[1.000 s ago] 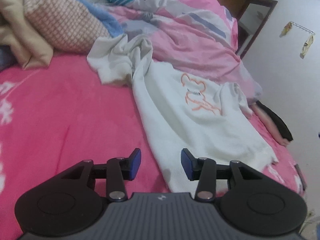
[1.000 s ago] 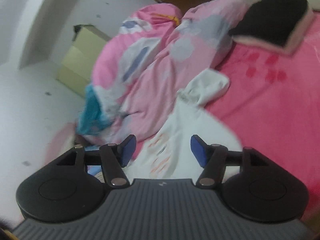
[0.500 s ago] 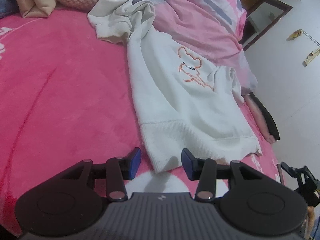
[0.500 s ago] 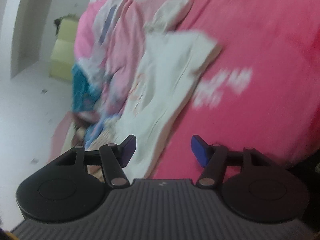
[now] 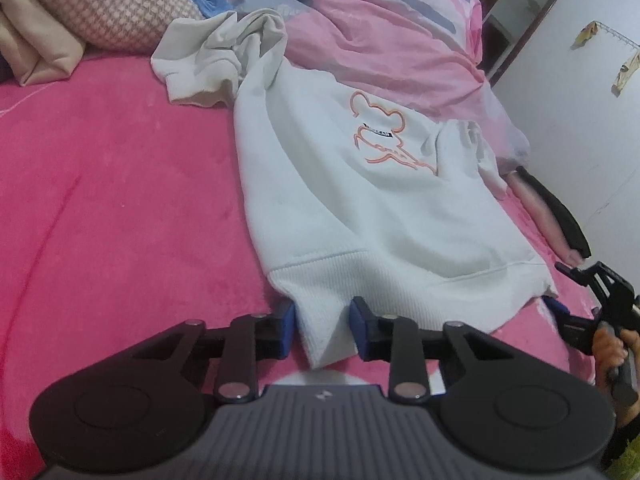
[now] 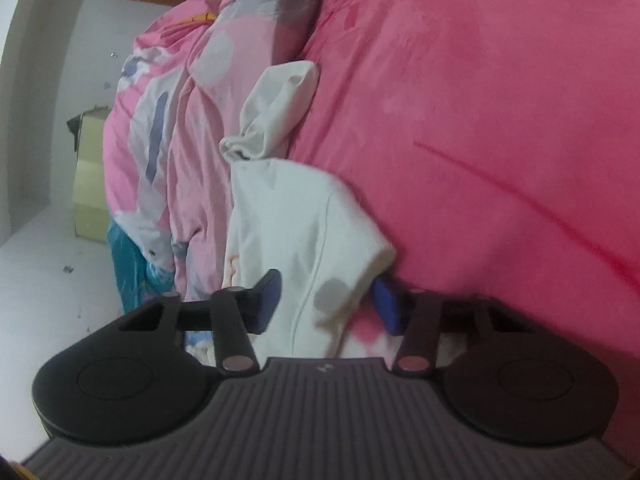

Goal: Fold clothes

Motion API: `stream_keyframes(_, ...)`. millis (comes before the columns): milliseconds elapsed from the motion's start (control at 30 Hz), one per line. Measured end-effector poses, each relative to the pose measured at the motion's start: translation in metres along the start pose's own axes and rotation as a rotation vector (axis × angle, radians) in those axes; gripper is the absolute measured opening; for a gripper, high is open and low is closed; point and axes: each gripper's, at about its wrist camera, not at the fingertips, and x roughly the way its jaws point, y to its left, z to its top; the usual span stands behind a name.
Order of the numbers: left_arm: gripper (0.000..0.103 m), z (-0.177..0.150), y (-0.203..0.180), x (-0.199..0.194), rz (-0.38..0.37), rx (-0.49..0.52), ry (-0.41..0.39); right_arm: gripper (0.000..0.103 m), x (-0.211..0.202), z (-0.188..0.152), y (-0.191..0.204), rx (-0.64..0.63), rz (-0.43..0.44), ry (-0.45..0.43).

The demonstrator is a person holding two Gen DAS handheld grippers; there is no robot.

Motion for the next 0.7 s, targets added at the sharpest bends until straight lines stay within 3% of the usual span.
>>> stream_keyframes(133,0.022,0.000,0.003,0.001,-0.002,-0.013,-0.008,0.034,0.004,0.005,-0.005,0.022,0.005,-0.015)
stream_keyframes(233,0.013,-0.001,0.003,0.000,0.007,-0.024,-0.019,0.021,0.005,0.005,-0.007,0.025,0.001,-0.018)
stream_keyframes(300,0.009,0.000,0.002,-0.001,0.005,-0.023,-0.023,0.006,0.002,0.004,-0.008,0.023,0.011,-0.015)
stream_keyframes(700,0.007,0.003,0.005,-0.065,-0.006,0.011,-0.096,0.002,-0.060,-0.016,0.019,-0.111,0.081,-0.060)
